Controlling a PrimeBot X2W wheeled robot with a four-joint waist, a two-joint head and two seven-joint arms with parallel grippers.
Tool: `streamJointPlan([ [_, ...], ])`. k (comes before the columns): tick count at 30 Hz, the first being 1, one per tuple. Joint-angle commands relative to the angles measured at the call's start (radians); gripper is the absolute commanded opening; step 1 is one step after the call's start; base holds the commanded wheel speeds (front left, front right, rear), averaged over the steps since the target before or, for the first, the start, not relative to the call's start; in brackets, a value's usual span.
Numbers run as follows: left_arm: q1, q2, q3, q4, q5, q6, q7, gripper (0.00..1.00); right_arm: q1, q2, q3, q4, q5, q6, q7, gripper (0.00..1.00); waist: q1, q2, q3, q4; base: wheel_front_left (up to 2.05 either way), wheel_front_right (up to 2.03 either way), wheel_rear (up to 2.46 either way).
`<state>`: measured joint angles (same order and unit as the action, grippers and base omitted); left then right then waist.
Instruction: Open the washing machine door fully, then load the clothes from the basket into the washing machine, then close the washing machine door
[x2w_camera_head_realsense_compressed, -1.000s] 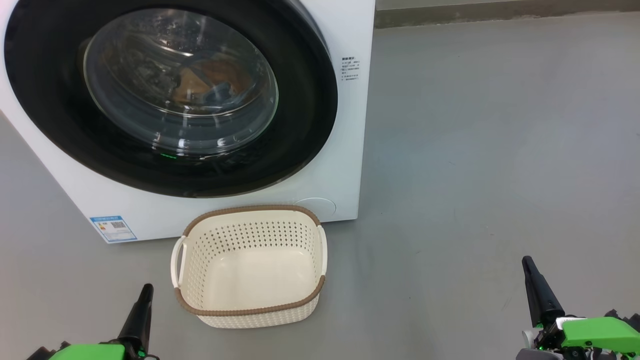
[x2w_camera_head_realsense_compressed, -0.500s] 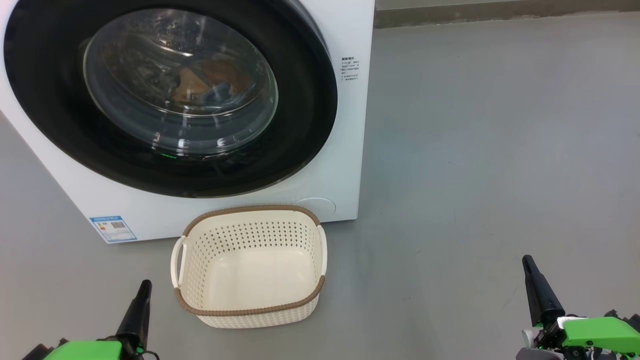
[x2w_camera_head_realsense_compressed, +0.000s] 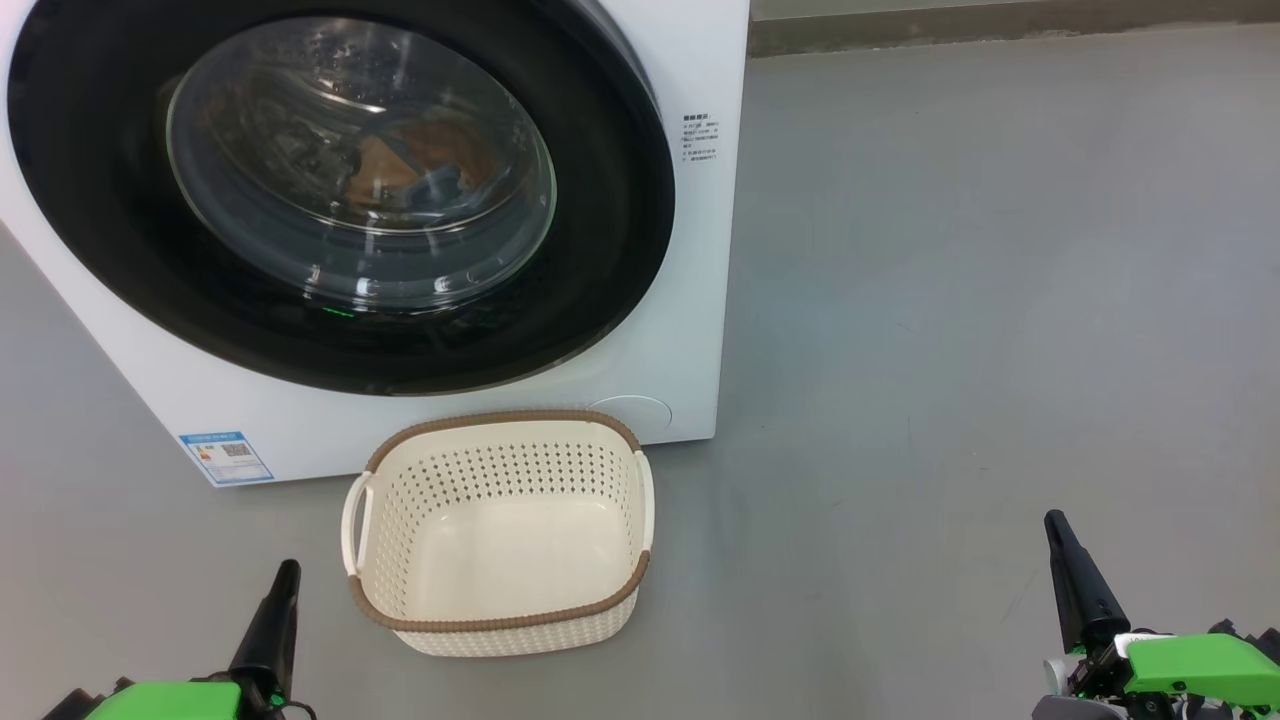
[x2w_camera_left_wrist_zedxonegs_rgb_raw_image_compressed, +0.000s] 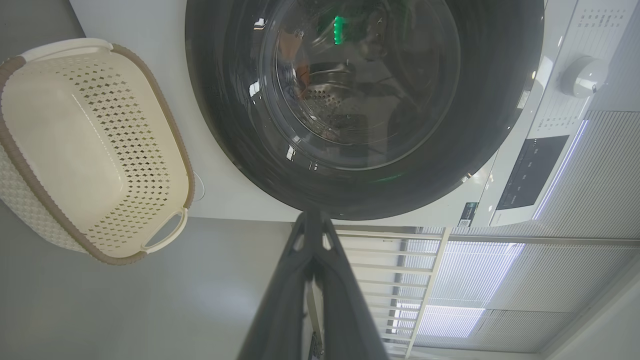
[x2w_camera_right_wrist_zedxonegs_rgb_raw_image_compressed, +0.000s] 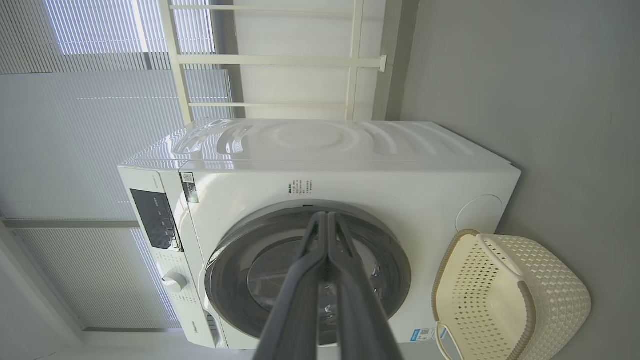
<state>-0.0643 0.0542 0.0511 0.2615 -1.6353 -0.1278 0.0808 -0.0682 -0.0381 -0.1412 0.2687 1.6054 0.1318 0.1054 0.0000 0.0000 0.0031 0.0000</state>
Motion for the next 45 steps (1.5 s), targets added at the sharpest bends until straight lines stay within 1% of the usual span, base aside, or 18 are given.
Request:
streamJointPlan([
  [1,-0.041,0.016,0.035,-0.018,0.004,-0.003,0.010,0.00,-0.040,-0.012,0.027,-0.024,0.003,-0.001,0.008,0.00,0.0000,0.0000,0.000,0.000,0.00,0.00,0.00],
  [45,-0.042,0.007,0.047,-0.017,0.014,-0.003,0.020,0.00,-0.040,-0.012,0.028,-0.024,0.003,-0.001,0.008,0.00,0.0000,0.0000,0.000,0.000,0.00,0.00,0.00],
])
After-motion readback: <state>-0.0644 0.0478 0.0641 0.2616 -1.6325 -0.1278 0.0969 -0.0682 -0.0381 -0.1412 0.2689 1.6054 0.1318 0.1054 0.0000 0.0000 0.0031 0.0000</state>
